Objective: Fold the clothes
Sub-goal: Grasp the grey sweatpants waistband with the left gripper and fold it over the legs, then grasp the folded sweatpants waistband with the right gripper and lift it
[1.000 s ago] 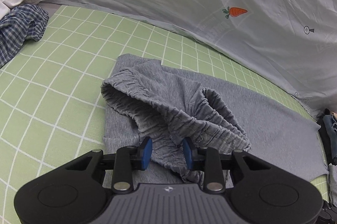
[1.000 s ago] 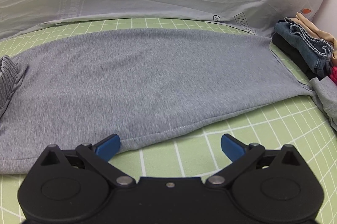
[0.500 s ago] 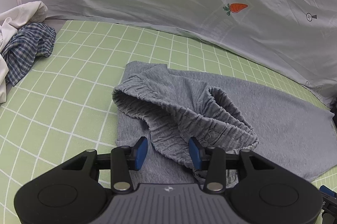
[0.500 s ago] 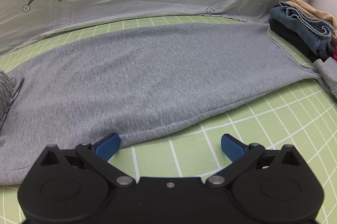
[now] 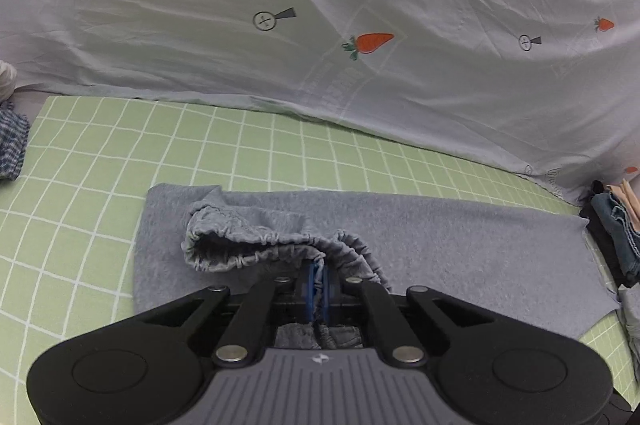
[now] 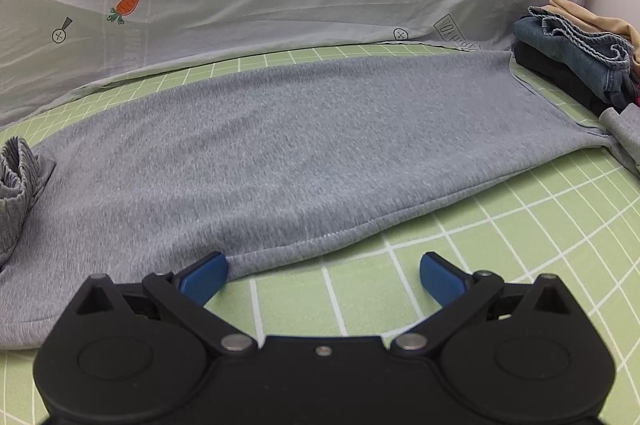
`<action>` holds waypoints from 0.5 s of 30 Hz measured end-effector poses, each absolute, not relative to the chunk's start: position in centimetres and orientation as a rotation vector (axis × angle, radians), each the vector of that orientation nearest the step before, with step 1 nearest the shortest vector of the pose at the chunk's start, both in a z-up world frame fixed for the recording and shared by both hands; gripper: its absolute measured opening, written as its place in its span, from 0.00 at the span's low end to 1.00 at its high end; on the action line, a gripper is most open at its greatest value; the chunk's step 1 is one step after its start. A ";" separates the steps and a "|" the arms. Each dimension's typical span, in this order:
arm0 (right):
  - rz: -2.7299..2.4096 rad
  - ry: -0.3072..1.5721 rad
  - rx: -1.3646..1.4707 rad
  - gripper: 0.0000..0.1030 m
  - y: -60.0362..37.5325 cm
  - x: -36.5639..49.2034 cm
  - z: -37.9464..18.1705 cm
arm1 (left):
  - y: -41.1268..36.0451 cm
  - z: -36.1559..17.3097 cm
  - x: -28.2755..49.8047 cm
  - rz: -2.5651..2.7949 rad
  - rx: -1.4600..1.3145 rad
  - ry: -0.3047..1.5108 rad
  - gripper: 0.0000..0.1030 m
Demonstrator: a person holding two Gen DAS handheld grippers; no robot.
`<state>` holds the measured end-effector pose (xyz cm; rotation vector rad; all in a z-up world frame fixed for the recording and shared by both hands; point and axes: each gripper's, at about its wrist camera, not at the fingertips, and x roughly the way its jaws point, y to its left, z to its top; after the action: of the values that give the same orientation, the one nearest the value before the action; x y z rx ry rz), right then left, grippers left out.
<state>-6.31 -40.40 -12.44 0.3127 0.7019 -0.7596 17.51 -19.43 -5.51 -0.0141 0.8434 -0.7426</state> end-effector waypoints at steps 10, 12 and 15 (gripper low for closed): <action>-0.800 0.721 0.216 1.00 -39.9 -5.2 -8.9 | -22.0 -6.3 14.7 -0.849 0.069 0.820 0.72; -0.759 0.676 0.236 1.00 -39.7 -4.5 -7.4 | -20.5 -6.3 15.1 -0.778 0.091 0.818 0.73; -0.647 0.661 0.290 1.00 -39.1 -1.9 -6.3 | -18.2 -6.8 15.7 -0.655 0.142 0.822 0.74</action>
<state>-1.95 -39.07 -6.34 0.2899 0.6605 -0.6473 15.66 -18.17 -6.76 0.1420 0.8218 -0.6548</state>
